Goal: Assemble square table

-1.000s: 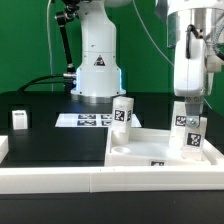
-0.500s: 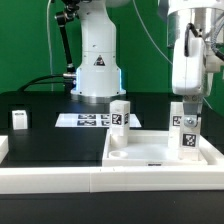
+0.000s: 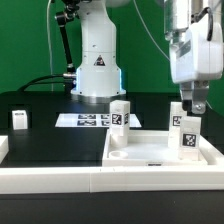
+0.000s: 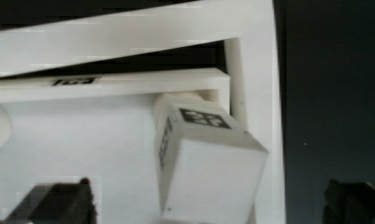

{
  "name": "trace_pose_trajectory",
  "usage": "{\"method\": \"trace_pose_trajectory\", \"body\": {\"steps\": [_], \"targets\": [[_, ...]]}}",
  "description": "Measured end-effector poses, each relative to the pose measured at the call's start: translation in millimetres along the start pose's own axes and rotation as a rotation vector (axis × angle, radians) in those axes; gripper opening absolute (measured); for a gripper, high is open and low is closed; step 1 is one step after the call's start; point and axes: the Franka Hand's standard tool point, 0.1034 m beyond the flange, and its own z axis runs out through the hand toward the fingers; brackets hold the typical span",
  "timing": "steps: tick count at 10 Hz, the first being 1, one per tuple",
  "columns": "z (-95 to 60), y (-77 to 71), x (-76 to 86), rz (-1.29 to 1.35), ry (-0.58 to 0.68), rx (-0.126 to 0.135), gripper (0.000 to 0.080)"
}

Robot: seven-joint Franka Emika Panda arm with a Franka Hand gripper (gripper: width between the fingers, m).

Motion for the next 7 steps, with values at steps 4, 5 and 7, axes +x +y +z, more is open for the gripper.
{"method": "trace_pose_trajectory", "body": {"steps": [4, 5, 7], "targets": [[-7.3, -3.6, 11.0, -0.05, -0.004, 0.005, 0.0649], [-7.0, -3.6, 11.4, -0.05, -0.003, 0.005, 0.0649], [-12.2, -1.2, 21.5, -0.356, -0.005, -0.033, 0.0649]]}}
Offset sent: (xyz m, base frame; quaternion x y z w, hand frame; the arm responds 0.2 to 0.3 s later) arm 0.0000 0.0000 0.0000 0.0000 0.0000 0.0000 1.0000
